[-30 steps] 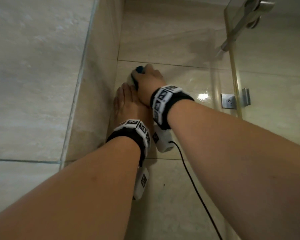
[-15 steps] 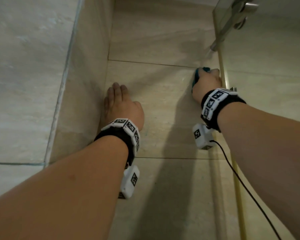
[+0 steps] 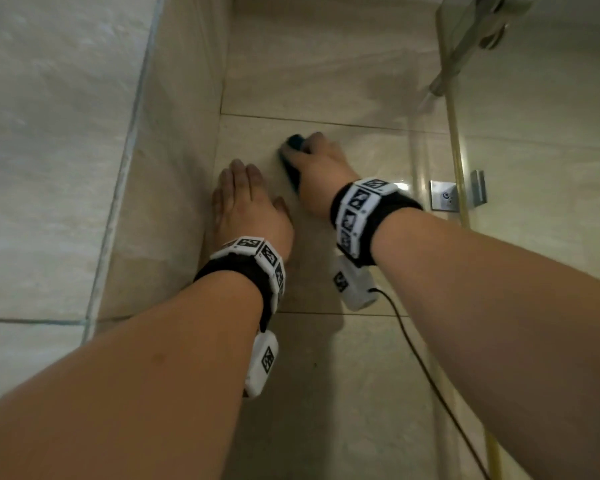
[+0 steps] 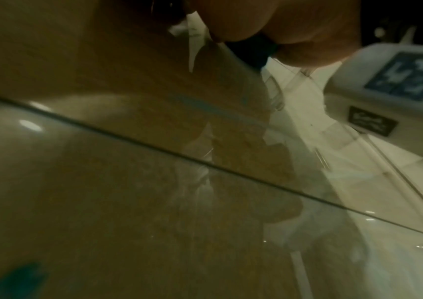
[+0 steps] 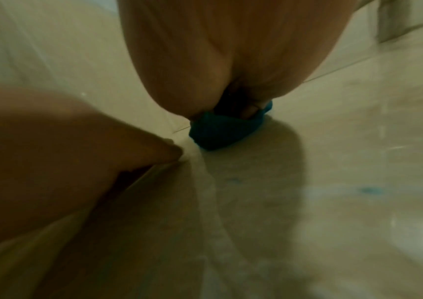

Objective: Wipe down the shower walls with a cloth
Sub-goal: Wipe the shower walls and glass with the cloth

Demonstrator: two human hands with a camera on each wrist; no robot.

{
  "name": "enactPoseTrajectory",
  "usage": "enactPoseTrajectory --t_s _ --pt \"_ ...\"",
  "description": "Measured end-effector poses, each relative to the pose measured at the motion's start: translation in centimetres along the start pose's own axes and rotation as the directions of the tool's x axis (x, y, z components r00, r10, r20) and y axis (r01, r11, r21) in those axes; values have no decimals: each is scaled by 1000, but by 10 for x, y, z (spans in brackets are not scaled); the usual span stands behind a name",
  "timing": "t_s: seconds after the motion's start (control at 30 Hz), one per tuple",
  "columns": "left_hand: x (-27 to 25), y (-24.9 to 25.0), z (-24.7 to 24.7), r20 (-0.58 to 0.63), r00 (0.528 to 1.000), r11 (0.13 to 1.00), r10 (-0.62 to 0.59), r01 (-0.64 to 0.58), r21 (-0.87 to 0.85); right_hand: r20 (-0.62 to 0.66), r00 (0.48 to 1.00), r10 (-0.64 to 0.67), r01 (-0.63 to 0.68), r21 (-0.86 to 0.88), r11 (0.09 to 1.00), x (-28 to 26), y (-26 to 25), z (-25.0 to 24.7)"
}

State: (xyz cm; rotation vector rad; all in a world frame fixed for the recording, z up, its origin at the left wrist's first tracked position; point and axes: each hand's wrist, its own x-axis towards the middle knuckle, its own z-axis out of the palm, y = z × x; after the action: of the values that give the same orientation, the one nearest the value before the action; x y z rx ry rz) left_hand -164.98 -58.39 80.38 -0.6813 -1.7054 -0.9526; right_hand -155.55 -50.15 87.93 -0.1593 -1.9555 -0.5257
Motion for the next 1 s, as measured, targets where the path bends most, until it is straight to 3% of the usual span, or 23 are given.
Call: enactPoseTrajectory --t_s 0.1,0.17,0.23,0.33,0.47,0.63,0.77,1.0 --pt "3 -3 1 16 1000 1000 -1 1 6 15 998 -54 54 -25 998 1 -12 4" --pt "4 -4 1 9 1000 1000 9 -9 26 -25 1000 -15 15 -9 1000 0 -1 0" --pt "3 -4 1 17 1000 999 10 -11 41 -73 986 152 -152 14 988 -4 22 -7" --pt "4 -3 -3 57 998 999 -3 0 43 -141 902 407 -402 61 913 -21 70 -20" --pt "6 1 -9 121 992 999 -33 28 36 -177 833 524 -496 177 850 -33 95 -22" --pt "4 26 -44 269 958 995 -100 97 24 -148 834 531 -511 157 845 -31 87 -23" --pt "-2 49 -85 245 969 999 37 -42 17 -88 858 507 -496 118 860 -33 83 -25" --pt "-18 60 -146 203 956 975 212 -222 29 11 944 331 -328 170 929 -13 26 -15"
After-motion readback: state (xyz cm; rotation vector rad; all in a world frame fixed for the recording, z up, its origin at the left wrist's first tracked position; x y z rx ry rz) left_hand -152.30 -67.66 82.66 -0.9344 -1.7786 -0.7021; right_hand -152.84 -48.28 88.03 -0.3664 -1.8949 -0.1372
